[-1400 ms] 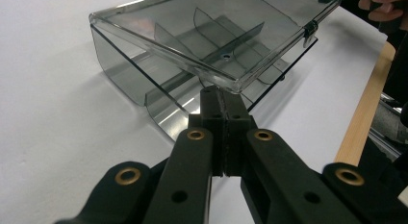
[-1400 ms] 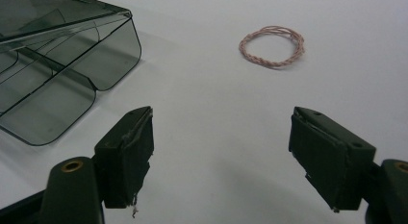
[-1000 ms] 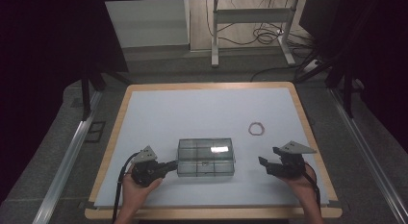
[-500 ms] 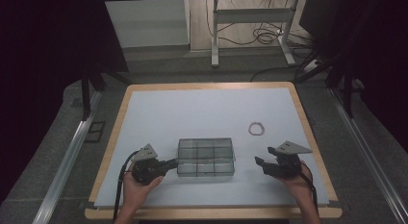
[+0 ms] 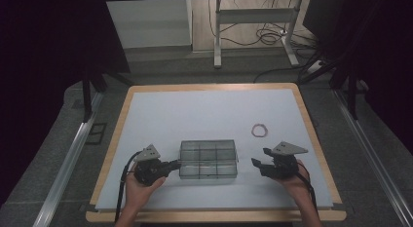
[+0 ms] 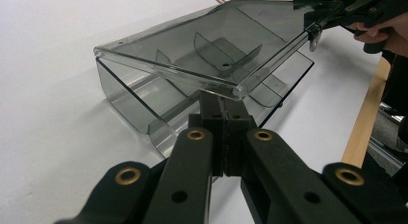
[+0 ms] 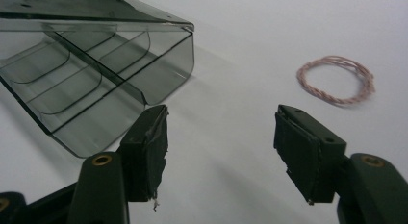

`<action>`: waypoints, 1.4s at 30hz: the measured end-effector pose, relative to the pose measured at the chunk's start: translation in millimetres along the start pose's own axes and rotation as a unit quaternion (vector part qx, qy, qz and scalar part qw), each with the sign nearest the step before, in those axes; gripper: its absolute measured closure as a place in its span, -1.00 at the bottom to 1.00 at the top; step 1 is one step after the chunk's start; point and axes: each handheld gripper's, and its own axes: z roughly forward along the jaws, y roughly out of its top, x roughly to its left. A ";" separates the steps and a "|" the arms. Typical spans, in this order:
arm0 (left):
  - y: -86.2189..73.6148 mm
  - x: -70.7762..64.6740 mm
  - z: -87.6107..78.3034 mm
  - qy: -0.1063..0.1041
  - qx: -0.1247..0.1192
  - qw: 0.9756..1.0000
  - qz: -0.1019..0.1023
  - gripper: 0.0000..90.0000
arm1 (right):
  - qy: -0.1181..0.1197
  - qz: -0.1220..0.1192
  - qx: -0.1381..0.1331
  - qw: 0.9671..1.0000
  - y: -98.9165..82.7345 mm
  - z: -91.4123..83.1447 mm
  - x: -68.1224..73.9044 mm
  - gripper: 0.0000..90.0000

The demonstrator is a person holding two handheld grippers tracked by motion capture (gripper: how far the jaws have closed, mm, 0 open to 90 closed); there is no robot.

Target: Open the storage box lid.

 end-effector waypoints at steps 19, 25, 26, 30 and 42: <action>6.8 4.1 4.0 0.002 -0.001 1.000 -0.003 1.00 | 0.028 -0.024 -0.015 0.999 16.7 9.8 9.7 -0.14; 7.5 4.6 4.9 0.002 0.000 1.000 -0.005 1.00 | 0.034 -0.035 -0.018 0.999 21.1 11.9 13.1 -0.11; 7.9 4.6 4.8 0.003 -0.001 1.000 -0.005 1.00 | 0.034 -0.038 -0.016 0.999 21.0 12.9 13.6 -0.11; 8.7 5.1 4.6 0.003 -0.001 1.000 -0.004 1.00 | 0.036 -0.041 -0.017 0.998 22.1 14.7 16.1 -0.11; 8.5 5.9 5.1 0.004 0.000 1.000 -0.004 1.00 | 0.054 -0.058 -0.024 0.997 30.4 20.4 23.8 -0.12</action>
